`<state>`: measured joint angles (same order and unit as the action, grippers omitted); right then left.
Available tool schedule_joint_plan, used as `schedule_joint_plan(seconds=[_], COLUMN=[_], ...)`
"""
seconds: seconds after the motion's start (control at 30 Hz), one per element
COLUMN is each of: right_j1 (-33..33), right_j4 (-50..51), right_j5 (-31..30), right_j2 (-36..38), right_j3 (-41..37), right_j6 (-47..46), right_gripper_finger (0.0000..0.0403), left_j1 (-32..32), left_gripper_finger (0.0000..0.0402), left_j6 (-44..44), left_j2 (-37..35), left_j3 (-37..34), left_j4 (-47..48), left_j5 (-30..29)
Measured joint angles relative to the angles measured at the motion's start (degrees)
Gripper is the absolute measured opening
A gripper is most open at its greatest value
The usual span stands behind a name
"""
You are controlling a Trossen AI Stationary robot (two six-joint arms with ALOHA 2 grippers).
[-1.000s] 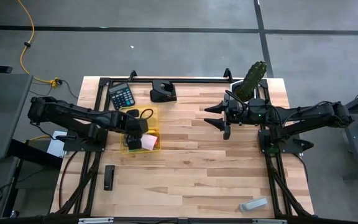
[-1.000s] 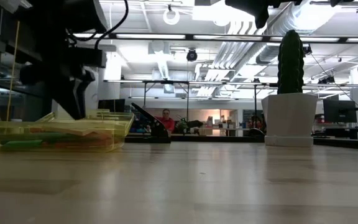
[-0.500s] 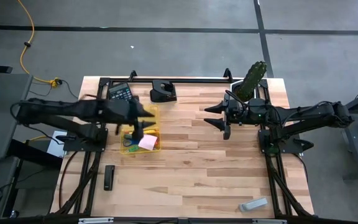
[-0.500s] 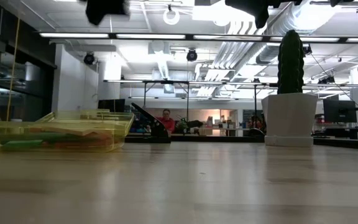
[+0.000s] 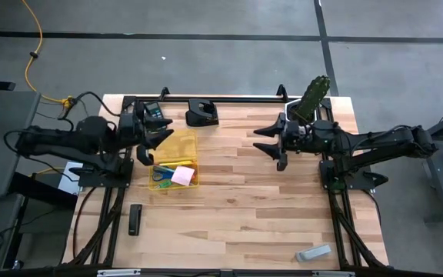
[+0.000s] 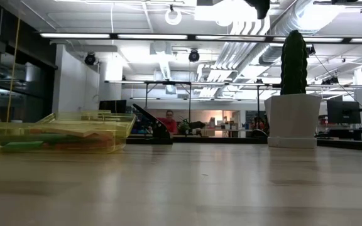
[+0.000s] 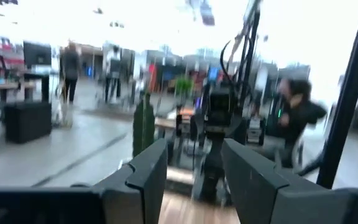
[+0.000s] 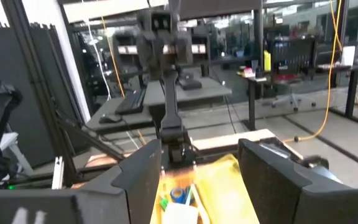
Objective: Pack school essentials
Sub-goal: Return to Home Position
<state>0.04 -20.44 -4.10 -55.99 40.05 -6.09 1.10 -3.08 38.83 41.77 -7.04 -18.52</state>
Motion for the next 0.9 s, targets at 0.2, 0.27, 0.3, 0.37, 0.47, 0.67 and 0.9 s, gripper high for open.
schedule_joint_plan(seconds=[0.2,0.27,0.3,0.37,0.47,0.67,0.9], right_j1=[0.0,0.0,0.0,0.0,0.0,0.0,0.0], right_j4=[-0.4,-0.2,-0.2,-0.2,-0.2,-0.2,0.1], right_j5=[0.0,0.0,0.0,0.0,0.0,0.0,0.0], right_j2=[0.0,0.0,0.0,0.0,0.0,0.0,0.0], right_j3=[0.0,0.0,0.0,0.0,0.0,0.0,0.0], right_j6=[0.1,0.1,0.1,0.1,0.2,0.1,0.1], right_gripper_finger=[0.0206,0.0206,0.0206,0.0206,0.0206,0.0206,0.0206], left_j1=[0.0,0.0,0.0,0.0,0.0,0.0,0.0], left_gripper_finger=[0.0145,0.0145,0.0145,0.0145,0.0145,0.0145,0.0145], left_j6=[-3.2,-4.3,-4.6,-4.8,-4.3,-4.2,-2.3], left_j2=[-2.9,-3.3,-3.3,-3.2,-3.3,-4.5,-13.6], left_j3=[-10.4,-10.9,-10.9,-10.9,-10.9,-10.9,-10.9], left_j4=[-11.5,-11.5,-11.4,-11.2,-11.2,-10.7,0.9], left_j5=[-0.1,-0.1,-0.1,-0.1,-0.1,-0.1,0.3])
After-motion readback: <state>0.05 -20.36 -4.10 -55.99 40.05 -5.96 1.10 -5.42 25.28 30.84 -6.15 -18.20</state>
